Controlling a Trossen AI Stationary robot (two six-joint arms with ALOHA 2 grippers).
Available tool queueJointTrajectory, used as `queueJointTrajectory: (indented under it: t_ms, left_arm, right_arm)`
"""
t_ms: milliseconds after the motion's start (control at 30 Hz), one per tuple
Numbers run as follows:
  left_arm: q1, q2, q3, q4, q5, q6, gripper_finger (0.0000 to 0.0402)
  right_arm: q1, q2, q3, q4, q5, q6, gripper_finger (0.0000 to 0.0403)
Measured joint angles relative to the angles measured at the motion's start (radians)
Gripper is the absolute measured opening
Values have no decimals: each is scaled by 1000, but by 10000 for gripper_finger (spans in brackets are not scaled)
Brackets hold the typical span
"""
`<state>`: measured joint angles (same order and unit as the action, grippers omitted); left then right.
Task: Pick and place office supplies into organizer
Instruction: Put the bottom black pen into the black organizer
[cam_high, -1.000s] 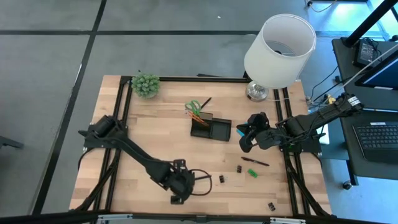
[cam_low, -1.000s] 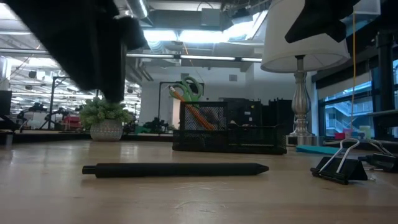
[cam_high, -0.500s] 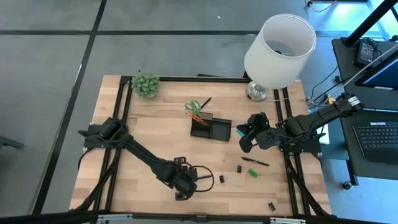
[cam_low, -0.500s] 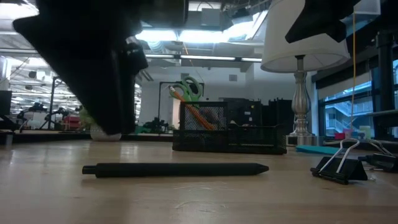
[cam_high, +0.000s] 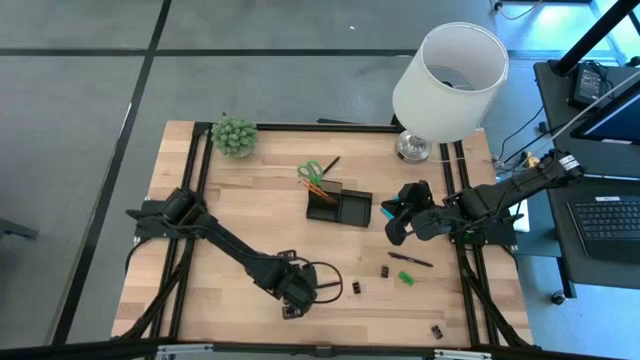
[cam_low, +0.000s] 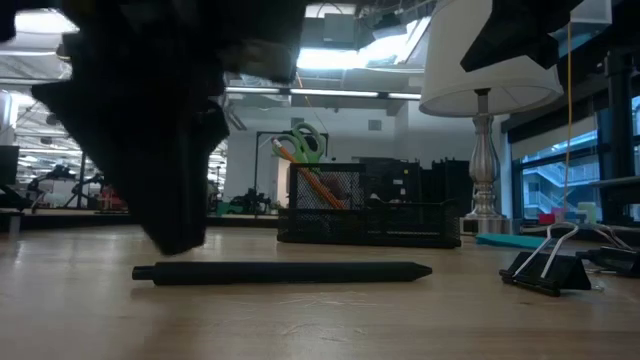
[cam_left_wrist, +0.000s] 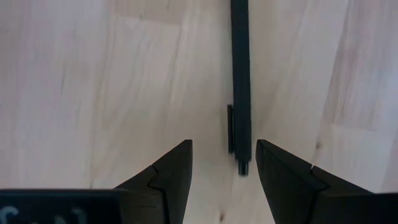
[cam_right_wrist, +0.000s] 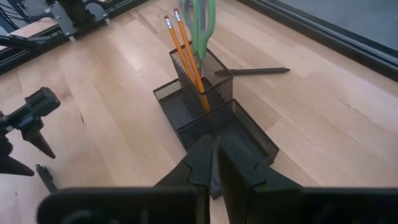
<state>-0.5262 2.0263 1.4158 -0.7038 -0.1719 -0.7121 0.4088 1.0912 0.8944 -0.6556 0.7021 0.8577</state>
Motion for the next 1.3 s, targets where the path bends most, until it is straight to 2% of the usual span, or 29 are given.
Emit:
queueJointTrajectory:
  t_ms: [167, 467, 833, 1300]
  left_arm:
    - [3, 25, 0, 5, 52, 0, 170]
    - [4, 62, 5, 5, 57, -1, 164]
    - [9, 64, 2, 5, 45, 0, 99]
    - [12, 64, 1, 17, 68, 53, 43]
  right_arm:
    - [0, 0, 0, -3, 0, 1, 29]
    - [0, 0, 0, -7, 0, 0, 29]
    - [0, 0, 0, -22, 0, -2, 29]
    - [0, 0, 0, -24, 0, -2, 29]
